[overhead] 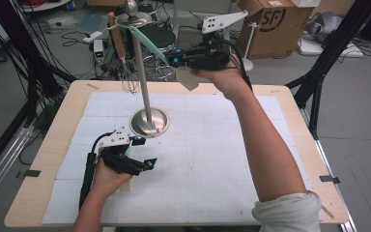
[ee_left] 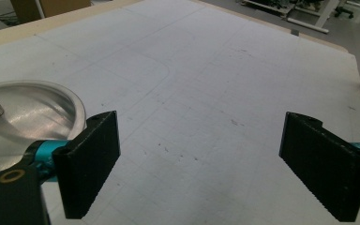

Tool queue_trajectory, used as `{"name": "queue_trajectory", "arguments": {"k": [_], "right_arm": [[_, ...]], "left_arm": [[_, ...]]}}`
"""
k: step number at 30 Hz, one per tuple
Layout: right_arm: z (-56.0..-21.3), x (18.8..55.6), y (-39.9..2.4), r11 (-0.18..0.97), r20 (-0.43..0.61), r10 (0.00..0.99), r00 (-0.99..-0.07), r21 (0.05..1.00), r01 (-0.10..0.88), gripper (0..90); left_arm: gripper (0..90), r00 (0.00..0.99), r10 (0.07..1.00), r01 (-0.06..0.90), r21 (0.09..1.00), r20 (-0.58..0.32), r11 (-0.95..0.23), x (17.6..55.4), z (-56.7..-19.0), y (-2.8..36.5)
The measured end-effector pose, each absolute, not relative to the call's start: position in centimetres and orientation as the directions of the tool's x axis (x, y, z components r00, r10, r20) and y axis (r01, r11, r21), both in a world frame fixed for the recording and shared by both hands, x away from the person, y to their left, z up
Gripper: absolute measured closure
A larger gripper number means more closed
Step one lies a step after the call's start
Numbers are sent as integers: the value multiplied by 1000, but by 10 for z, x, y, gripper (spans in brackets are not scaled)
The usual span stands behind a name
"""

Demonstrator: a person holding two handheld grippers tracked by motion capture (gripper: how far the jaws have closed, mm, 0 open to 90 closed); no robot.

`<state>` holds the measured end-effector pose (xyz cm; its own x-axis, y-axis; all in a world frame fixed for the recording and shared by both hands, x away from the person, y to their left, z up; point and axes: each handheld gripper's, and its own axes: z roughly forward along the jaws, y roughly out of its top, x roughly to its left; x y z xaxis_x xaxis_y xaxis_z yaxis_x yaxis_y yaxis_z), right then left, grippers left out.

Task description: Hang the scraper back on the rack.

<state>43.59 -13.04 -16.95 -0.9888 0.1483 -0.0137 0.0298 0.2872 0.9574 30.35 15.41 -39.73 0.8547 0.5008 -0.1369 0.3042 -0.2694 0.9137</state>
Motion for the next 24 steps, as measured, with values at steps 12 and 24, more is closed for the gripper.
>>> {"name": "queue_trajectory", "arguments": {"k": [12, 24], "right_arm": [[-174, 441, -126, 283, 7, 146, -989, 958, 48, 853], [-179, 444, -123, 281, 38, 143, -989, 956, 77, 853]], "left_arm": [[132, 855, 500, 303, 914, -135, -271, 304, -397, 155], [132, 856, 500, 300, 915, -134, -269, 303, -397, 155]]}}
